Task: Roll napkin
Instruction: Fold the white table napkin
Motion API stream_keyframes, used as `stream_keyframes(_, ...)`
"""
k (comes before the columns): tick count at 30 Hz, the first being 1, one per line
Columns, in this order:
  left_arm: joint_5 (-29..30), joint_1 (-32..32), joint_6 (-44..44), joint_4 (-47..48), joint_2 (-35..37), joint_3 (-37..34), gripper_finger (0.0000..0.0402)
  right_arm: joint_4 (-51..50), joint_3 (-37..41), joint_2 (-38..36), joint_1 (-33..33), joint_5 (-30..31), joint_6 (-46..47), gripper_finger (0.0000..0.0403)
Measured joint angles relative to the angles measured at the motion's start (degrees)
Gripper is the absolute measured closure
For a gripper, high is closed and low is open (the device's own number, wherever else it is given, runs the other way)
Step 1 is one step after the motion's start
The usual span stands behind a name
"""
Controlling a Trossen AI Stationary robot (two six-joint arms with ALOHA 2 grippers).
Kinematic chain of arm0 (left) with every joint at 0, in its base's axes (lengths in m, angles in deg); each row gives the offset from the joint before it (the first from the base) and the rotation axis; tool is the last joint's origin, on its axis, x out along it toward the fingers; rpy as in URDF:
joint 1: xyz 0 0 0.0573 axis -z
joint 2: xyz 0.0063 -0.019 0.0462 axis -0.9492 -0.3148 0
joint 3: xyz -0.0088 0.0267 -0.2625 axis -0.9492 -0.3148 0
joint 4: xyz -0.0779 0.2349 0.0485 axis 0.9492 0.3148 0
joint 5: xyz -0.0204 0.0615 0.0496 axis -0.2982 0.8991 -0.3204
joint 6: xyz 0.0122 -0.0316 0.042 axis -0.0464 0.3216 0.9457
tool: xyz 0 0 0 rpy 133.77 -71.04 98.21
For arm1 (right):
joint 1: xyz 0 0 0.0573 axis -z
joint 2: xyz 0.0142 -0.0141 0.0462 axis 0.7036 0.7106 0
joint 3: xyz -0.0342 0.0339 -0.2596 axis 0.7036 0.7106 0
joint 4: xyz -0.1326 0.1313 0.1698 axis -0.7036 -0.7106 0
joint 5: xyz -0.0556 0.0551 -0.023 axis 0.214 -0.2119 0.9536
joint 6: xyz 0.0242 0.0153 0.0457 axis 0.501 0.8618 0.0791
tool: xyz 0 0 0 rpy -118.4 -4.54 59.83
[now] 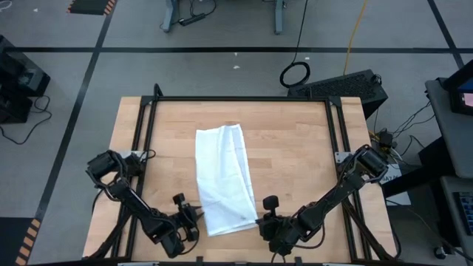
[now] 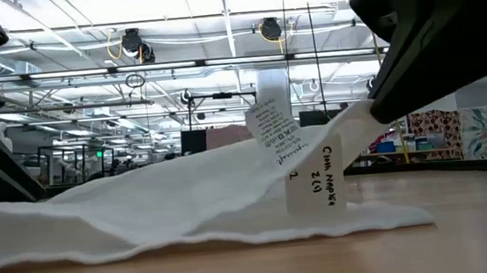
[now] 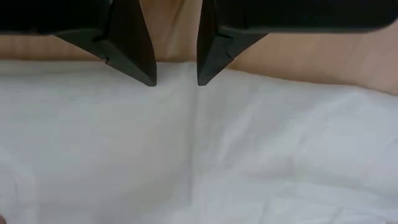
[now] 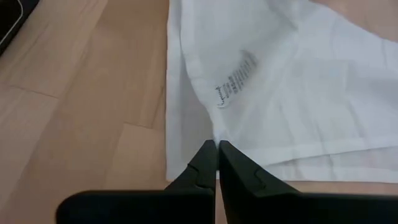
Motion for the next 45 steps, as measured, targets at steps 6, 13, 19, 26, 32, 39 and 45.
stream_keyframes(6, -0.81, -1.13, 2.78, -0.69, 0.02, -0.04, 0.0281, -0.38, 0.00, 1.08, 0.09, -4.08, 0.10, 0.0402)
stream_keyframes(13, -1.18, -1.31, 2.84, -1.10, 0.02, -0.06, 0.0281, -0.43, 0.01, 4.55, 0.11, -5.65, 0.44, 0.0402)
stream_keyframes(19, -1.76, -1.15, 3.44, -7.90, 0.04, -0.08, 0.0281, -0.42, 0.02, 4.76, 0.11, -5.25, 0.42, 0.0402)
stream_keyframes(26, -2.42, 1.84, 5.98, -24.68, 0.04, -0.08, 0.0271, -0.61, 0.02, 4.66, 0.20, -5.25, 0.44, 0.0402)
stream_keyframes(32, -0.80, 2.20, 7.70, -35.28, -5.22, 0.68, 0.0189, -0.23, 0.02, 4.61, 0.91, -5.15, 1.05, 0.0402)
stream_keyframes(39, 4.21, 1.03, 8.26, -31.14, -13.26, 8.51, 0.0133, -0.28, 0.02, 4.57, 1.27, -5.20, 2.61, 0.0403)
stream_keyframes(45, 6.60, 0.26, -5.44, -12.12, -13.97, 11.54, 0.0179, -0.37, 0.01, 4.57, 1.25, -7.88, 4.86, 0.0403)
